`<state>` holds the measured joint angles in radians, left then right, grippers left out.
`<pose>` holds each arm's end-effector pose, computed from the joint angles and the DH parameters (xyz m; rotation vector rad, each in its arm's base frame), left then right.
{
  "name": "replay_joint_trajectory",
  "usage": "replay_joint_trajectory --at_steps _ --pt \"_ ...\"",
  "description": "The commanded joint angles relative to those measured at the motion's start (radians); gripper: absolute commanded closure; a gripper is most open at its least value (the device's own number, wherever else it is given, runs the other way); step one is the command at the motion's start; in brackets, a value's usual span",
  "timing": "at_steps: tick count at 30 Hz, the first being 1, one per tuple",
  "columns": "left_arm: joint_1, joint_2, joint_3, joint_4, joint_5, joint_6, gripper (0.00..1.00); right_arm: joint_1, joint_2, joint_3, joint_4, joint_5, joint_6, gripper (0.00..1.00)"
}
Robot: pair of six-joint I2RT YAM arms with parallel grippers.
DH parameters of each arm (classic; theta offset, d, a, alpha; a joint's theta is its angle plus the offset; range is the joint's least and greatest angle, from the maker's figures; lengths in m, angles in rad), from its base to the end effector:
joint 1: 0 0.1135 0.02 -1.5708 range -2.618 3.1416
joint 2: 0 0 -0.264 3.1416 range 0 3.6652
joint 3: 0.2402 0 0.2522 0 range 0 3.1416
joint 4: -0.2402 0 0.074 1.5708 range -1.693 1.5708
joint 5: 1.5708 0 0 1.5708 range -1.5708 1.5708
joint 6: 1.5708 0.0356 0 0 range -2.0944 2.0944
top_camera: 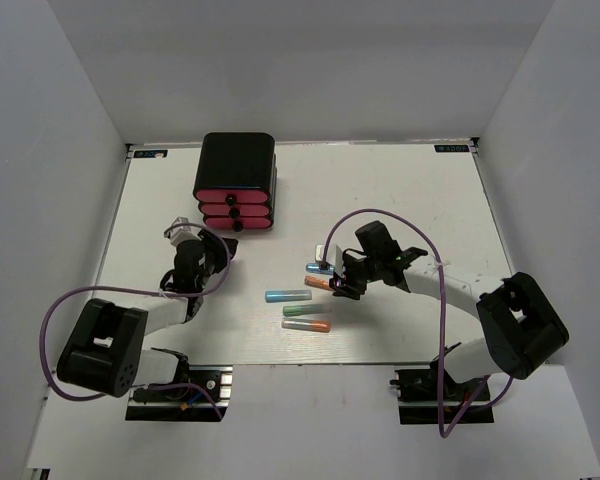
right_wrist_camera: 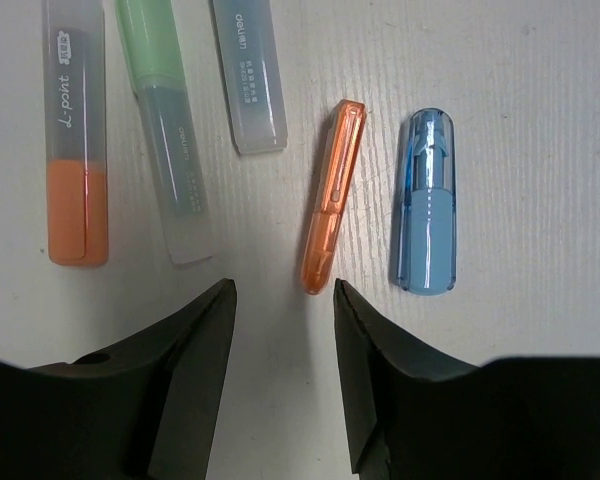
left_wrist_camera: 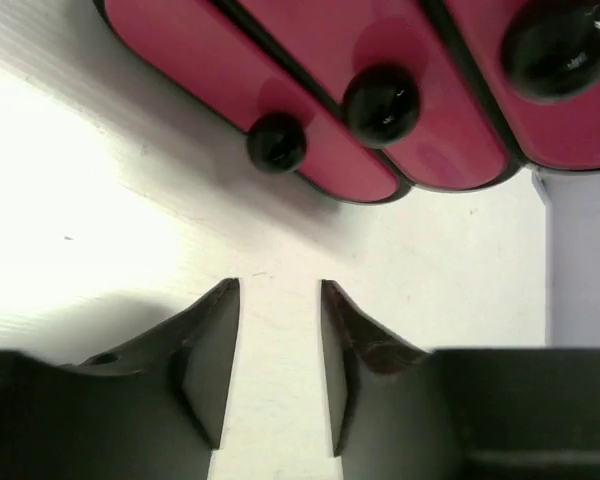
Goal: Sort the stationery into containers
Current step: Open the drawer
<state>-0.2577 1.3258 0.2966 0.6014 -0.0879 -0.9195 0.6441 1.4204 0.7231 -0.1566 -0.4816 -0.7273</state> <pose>0.2263 -0.0564 0.1452 -0.7241 1.9286 -0.6599 0.2109 0.1790 0.1836 -1.6596 1.6863 0.5413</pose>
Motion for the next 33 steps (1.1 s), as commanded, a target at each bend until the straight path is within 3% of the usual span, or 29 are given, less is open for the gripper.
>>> replay_joint_trajectory --at_steps 1,3,6,19,24,33 --pt "0.0 -0.051 -0.007 0.009 0.011 0.033 0.49 0.0 0.011 0.025 0.019 -0.035 -0.02 0.5" --pt "0.0 -0.051 0.019 0.018 0.036 0.06 0.38 0.002 0.02 0.03 0.017 -0.035 -0.02 0.5" --pt "0.0 -0.004 0.067 0.03 0.056 0.099 0.32 0.0 0.028 0.038 0.015 -0.035 -0.023 0.5" --pt "0.009 0.185 0.217 0.178 -0.004 0.174 0.31 0.0 -0.003 0.015 0.014 -0.022 -0.023 0.5" --pt "0.0 0.24 0.26 0.193 -0.027 0.188 0.34 -0.001 0.0 0.013 0.017 -0.014 -0.029 0.5" --pt "0.0 0.26 0.285 0.175 -0.036 0.188 0.55 -0.001 0.005 0.016 0.02 -0.015 -0.031 0.48"
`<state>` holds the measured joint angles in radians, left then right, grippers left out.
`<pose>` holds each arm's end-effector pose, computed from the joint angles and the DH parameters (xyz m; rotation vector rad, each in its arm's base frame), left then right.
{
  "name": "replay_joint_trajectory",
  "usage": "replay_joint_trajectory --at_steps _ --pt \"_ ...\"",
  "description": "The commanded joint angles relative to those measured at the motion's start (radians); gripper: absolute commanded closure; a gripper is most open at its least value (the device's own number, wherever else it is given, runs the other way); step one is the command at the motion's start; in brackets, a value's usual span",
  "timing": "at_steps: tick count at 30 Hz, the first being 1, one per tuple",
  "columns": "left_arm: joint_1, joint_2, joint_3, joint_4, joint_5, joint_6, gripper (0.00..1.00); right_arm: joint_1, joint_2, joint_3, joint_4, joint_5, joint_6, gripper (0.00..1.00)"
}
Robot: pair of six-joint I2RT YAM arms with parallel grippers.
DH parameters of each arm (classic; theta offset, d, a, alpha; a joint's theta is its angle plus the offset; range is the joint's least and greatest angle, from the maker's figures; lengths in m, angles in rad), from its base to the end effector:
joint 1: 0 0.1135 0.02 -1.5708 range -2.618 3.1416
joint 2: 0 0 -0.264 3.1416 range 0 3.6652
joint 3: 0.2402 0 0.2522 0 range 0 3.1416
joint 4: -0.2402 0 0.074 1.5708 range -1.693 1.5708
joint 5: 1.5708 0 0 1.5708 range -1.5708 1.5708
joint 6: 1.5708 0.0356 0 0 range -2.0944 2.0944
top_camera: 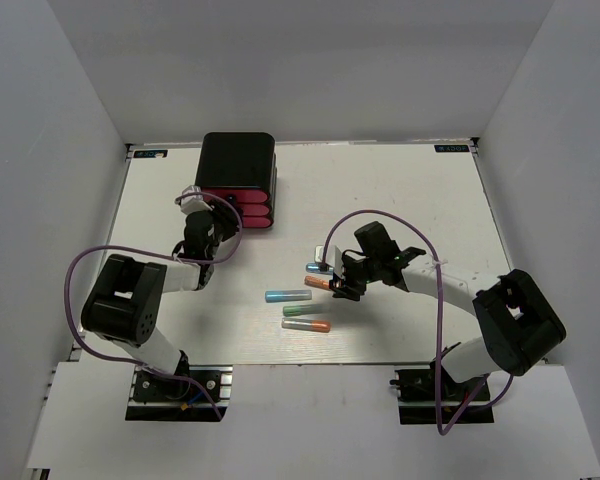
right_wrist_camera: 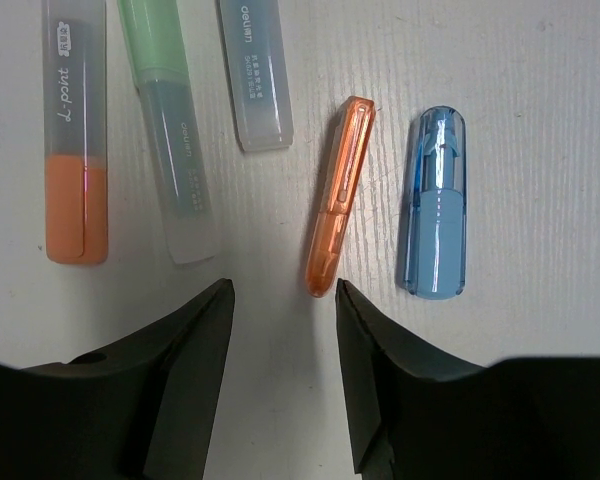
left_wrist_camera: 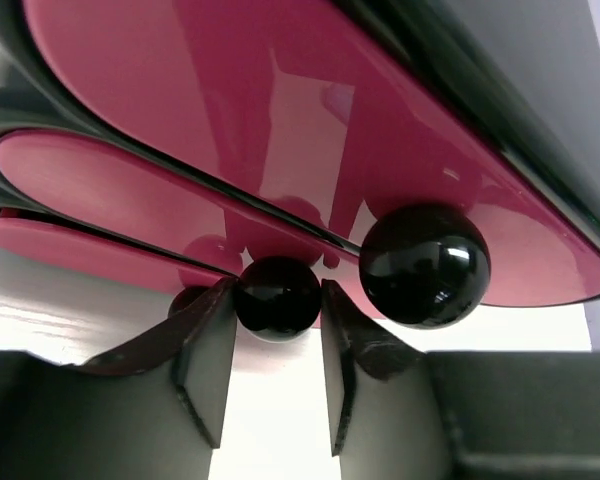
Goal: Sort the stationery into containers
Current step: Open the drawer
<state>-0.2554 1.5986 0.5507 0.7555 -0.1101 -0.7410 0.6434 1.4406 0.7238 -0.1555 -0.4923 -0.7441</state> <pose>0.2974 -0.0736 0.1636 -0.5327 1.8269 -0.5833 0.2120 0.1800 0.1789 -1.6811 1.6825 0.5509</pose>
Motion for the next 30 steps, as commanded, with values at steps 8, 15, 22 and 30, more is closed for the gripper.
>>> replay_joint_trajectory --at_steps 8,15,22,30 --pt "-0.002 -0.051 -0.075 0.073 0.027 0.009 0.75 -0.001 -0.013 0.02 0.017 -0.005 -0.012 0.48" --pt "-0.002 -0.219 -0.242 0.053 0.066 0.0 0.77 -0.002 -0.003 0.02 0.034 -0.009 -0.024 0.46" --pt "-0.002 -0.315 -0.239 -0.092 0.087 0.044 0.41 -0.001 0.046 0.077 0.059 -0.006 -0.073 0.44" --pt "-0.002 -0.466 -0.218 -0.266 0.128 0.092 0.27 -0.013 0.144 0.206 0.056 0.001 -0.17 0.43"
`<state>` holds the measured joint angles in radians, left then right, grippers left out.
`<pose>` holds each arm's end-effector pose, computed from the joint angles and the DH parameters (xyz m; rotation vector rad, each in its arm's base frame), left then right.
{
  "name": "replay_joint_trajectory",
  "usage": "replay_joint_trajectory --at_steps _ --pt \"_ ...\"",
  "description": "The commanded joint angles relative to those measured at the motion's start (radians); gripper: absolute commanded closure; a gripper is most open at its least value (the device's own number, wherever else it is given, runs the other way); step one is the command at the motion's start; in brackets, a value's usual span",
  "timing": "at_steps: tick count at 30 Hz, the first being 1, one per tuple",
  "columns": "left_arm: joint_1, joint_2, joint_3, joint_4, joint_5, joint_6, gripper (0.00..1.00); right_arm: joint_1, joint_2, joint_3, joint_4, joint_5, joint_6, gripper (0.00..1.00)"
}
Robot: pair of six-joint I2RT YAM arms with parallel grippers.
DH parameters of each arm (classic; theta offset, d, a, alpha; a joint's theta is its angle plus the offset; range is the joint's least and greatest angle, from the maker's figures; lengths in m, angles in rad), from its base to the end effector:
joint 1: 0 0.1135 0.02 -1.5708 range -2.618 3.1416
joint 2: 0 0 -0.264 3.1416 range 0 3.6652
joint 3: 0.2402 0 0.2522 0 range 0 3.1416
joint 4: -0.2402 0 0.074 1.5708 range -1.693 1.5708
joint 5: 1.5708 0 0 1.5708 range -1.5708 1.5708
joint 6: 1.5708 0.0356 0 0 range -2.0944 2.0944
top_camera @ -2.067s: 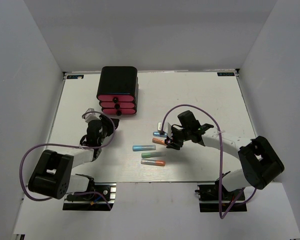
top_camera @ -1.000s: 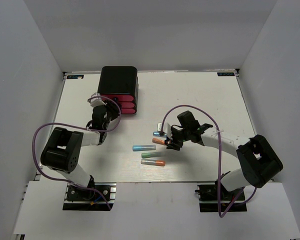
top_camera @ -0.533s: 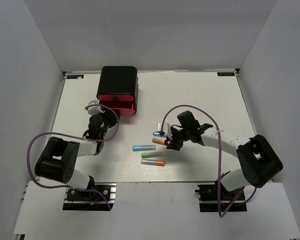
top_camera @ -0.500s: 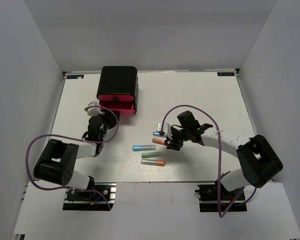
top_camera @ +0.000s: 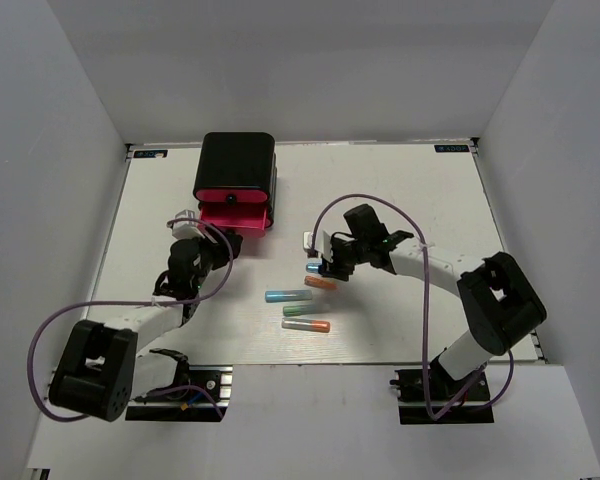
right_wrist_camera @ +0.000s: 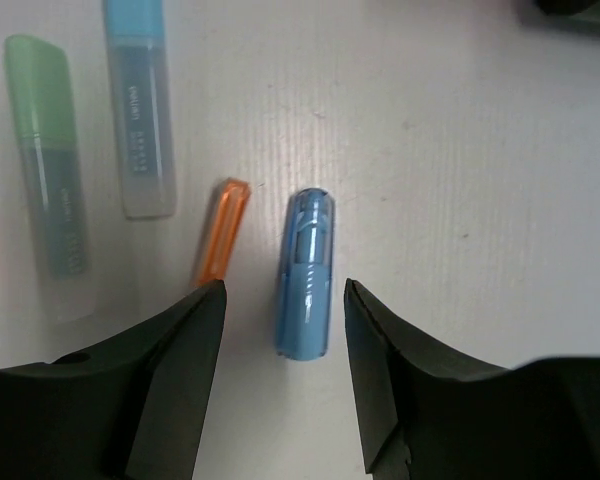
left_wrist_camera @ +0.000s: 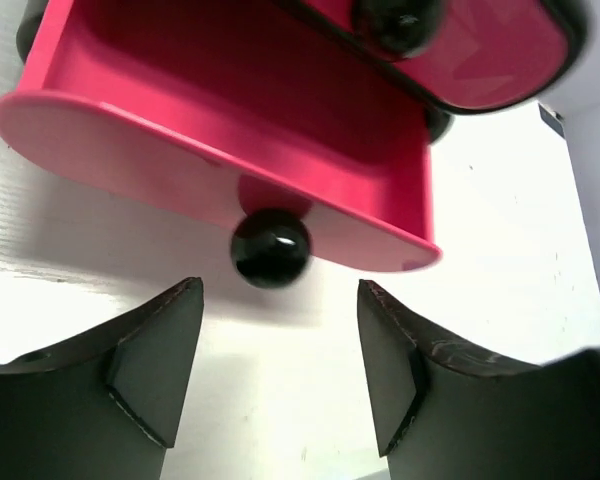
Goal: Sort the stationery into containers
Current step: Open the drawer, then grab a piece of stationery with the right arm
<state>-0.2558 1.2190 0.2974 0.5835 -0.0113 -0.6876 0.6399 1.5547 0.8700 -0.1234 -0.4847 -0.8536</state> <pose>0.2210 -0.0574 0.1661 -0.4273 1.9117 -0.6207 0.2438 0.2022 0.1927 -1.7278 1.5315 0.4665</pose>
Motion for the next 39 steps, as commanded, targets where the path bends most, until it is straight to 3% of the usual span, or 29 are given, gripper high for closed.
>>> replay_joint_trajectory --at_steps 1,6,12,18,25,27,31,35,39 --pt "-0.002 -0.111 0.036 -0.126 0.03 0.052 0.27 -0.009 0.039 0.07 0.021 -0.005 -0.071 0.43" --pt "-0.002 -0.291 0.026 -0.301 0.04 0.071 0.24 -0.008 0.107 0.095 -0.025 -0.005 -0.131 0.44" --pt "-0.002 -0.518 0.015 -0.465 0.085 0.042 0.12 -0.011 0.137 0.092 -0.055 0.008 -0.174 0.44" --pt "-0.002 -0.599 0.068 -0.66 0.036 -0.047 0.07 -0.009 0.173 0.11 -0.027 0.049 -0.142 0.44" --pt "-0.002 -0.61 0.077 -0.708 0.079 -0.082 0.11 -0.011 0.251 0.185 -0.102 0.086 -0.136 0.44" --pt "-0.002 -0.61 0.089 -0.735 0.079 -0.093 0.17 -0.008 0.284 0.236 -0.16 0.103 -0.145 0.5" --pt "-0.002 -0.61 0.111 -0.775 0.097 -0.093 0.22 -0.009 0.297 0.25 -0.222 0.086 -0.17 0.74" --pt "-0.002 -0.631 0.111 -0.798 0.115 -0.093 0.23 -0.008 0.283 0.25 -0.272 0.049 -0.203 0.89" --pt "-0.002 -0.653 0.089 -0.807 0.137 -0.122 0.23 -0.003 0.249 0.354 -0.372 -0.057 -0.243 0.96"
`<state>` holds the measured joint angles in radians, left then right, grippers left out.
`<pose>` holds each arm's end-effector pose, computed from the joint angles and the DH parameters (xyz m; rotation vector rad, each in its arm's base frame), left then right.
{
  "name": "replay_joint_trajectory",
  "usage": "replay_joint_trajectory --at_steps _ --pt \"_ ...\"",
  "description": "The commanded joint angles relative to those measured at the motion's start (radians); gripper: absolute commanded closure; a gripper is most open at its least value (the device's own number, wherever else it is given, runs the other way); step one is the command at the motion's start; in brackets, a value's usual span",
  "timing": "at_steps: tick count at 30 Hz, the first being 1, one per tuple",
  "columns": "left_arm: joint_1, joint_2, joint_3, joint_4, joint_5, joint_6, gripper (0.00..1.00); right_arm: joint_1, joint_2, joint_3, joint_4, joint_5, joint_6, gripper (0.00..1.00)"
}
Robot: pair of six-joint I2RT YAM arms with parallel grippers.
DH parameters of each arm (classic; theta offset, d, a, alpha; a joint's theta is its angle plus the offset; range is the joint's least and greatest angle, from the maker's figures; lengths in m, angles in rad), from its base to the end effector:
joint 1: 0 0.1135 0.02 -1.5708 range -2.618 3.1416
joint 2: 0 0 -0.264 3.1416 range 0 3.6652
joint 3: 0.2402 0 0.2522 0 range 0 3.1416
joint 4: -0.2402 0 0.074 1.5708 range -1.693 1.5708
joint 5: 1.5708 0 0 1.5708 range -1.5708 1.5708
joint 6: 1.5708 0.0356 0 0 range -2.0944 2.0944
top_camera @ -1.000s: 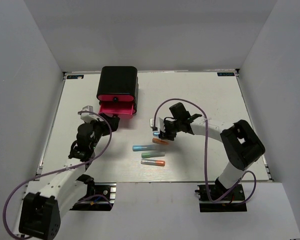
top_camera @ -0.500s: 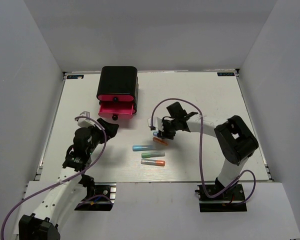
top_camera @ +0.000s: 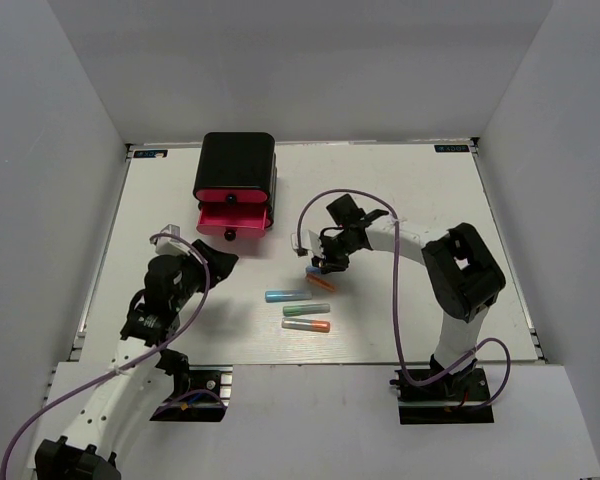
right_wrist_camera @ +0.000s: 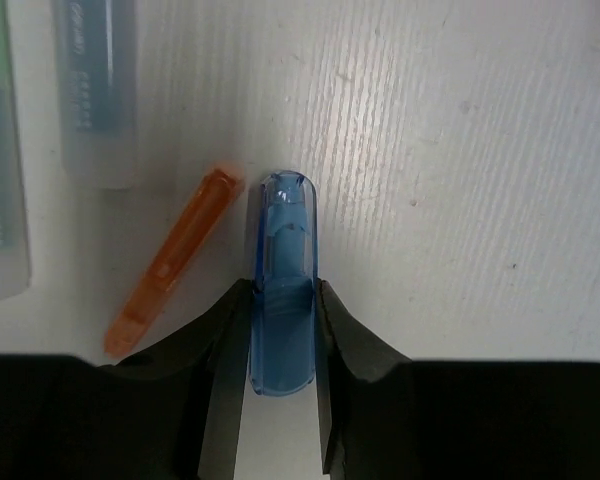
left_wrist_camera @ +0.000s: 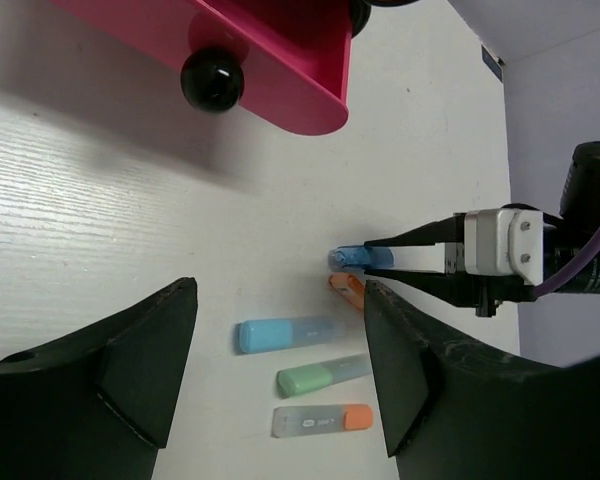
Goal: Sort the stationery into containers
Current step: Grab a piece of stationery with the right arm, then place the stationery into the container
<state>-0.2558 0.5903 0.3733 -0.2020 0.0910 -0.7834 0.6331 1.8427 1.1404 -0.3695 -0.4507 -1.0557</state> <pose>0.1470 -0.0418 0.2218 -0.4803 2.0129 -0.7487 0.2870 0.2299 0.1622 -1.9908 1.5709 0.4321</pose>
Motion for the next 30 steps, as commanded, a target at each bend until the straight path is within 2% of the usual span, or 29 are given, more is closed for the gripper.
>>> replay_joint_trajectory --at_steps 1,4,9,25,30 --pt "-0.002 -0.035 0.013 -0.022 0.045 -0.045 0.23 0.005 -0.046 0.103 -0.12 -0.107 -0.015 0.96" --pt "-0.002 -0.055 -0.01 -0.031 0.065 -0.059 0.24 0.022 -0.086 0.209 -0.053 -0.176 0.061 0.96" --pt "-0.002 -0.095 -0.042 -0.077 0.065 -0.099 0.24 0.057 -0.042 0.37 0.056 -0.215 0.16 0.96" --pt "-0.002 -0.156 -0.042 -0.109 0.085 -0.079 0.24 0.185 0.229 0.639 0.267 -0.06 0.2 0.95" --pt "-0.002 -0.187 -0.042 -0.129 0.085 -0.07 0.24 0.191 0.282 0.713 0.271 -0.016 0.211 0.89"
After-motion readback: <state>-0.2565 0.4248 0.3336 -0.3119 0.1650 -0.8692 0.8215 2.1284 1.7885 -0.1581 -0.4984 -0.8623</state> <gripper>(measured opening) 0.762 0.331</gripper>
